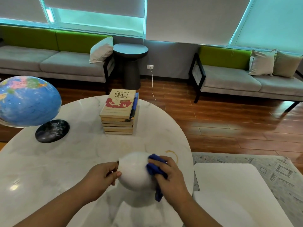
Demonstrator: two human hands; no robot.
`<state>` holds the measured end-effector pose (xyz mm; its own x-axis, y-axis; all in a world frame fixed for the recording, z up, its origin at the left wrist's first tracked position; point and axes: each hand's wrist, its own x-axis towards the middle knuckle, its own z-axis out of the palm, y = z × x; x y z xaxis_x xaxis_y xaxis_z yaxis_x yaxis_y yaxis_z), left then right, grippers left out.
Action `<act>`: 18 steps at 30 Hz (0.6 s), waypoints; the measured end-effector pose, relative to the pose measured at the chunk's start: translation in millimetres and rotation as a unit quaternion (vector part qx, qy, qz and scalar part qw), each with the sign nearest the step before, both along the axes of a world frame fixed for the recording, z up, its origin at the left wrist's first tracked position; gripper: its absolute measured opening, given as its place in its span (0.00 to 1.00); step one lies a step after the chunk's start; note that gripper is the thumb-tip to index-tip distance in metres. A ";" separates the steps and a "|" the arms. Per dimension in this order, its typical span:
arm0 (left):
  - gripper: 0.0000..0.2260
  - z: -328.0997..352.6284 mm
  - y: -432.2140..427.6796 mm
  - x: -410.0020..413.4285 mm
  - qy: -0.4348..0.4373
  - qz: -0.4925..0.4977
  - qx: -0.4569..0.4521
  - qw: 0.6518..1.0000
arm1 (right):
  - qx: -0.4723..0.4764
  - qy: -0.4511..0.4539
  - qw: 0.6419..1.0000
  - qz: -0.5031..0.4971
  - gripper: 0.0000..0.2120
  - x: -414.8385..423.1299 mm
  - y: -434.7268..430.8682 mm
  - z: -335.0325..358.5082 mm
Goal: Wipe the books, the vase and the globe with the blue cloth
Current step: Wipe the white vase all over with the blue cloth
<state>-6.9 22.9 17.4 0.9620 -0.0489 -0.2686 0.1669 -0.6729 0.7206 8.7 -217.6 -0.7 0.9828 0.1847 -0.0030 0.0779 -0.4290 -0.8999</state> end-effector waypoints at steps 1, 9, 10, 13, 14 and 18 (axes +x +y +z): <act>0.08 0.9 -2.3 0.3 -0.002 -0.002 0.003 1.000 | 0.004 0.021 0.999 -0.047 0.21 5.9 -7.8 -3.2; 0.15 18.6 -29.2 9.7 -0.064 -0.016 0.042 0.997 | -0.164 -0.129 0.977 0.040 0.21 6.3 27.8 32.1; 0.14 19.0 -31.5 10.9 -0.063 -0.013 0.037 0.997 | -0.194 -0.163 0.964 0.084 0.22 0.6 32.6 37.1; 0.08 20.5 -33.5 13.5 -0.047 -0.012 0.014 0.999 | -0.233 -0.194 0.939 0.162 0.23 -14.7 36.0 43.4; 0.06 21.9 -32.8 13.9 -0.038 -0.017 0.010 0.999 | -0.236 -0.192 0.938 0.166 0.22 -15.8 33.5 42.9; 0.04 29.0 -33.2 17.2 -0.021 -0.048 0.016 0.999 | -0.262 -0.185 0.941 0.112 0.23 3.7 25.9 47.0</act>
<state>10.3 -10.3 46.4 0.9635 -0.1338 -0.2318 0.0713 -0.7066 0.7040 12.4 -191.7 46.3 0.8714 0.4549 0.1834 0.4848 -0.7420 -0.4631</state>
